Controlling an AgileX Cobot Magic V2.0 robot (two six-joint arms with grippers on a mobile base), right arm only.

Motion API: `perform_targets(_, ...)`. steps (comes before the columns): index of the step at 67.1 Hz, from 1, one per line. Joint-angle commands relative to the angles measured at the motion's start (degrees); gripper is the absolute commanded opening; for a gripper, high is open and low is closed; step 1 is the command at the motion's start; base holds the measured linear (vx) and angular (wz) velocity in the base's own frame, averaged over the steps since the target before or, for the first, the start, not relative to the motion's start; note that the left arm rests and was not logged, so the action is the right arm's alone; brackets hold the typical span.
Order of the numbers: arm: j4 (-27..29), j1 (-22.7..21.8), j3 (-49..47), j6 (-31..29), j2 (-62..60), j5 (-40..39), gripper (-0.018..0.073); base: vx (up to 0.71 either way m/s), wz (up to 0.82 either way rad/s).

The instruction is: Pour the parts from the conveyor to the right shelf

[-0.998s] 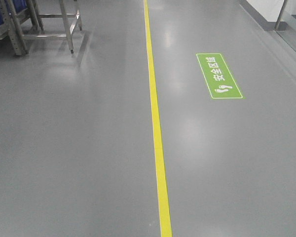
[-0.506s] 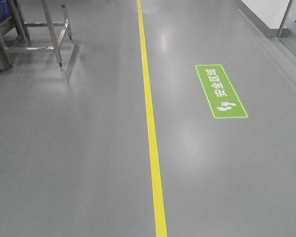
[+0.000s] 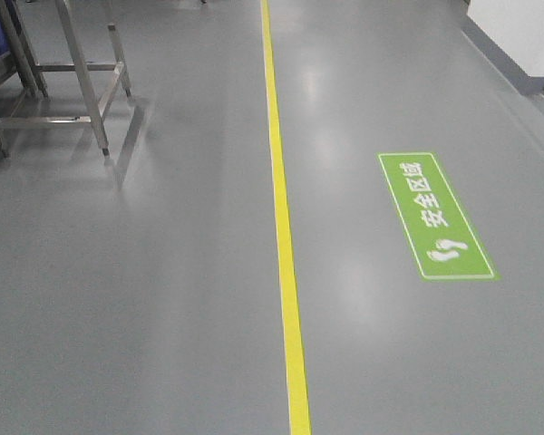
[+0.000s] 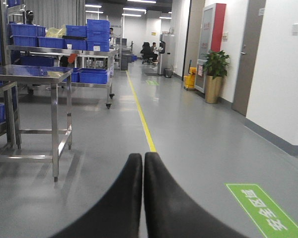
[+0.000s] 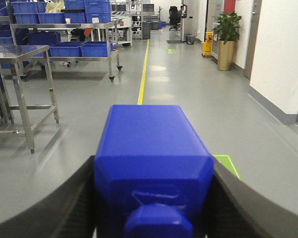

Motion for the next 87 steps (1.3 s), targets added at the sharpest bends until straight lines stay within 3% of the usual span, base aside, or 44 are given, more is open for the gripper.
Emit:
perform_targets(1,0.07,-0.3,-1.53,-0.39,0.69,-4.52,-0.0001,0.69,0.09)
perform_targets(87,0.07,-0.3,-1.53,-0.39,0.69,-4.59,-0.0001,0.72,-0.01)
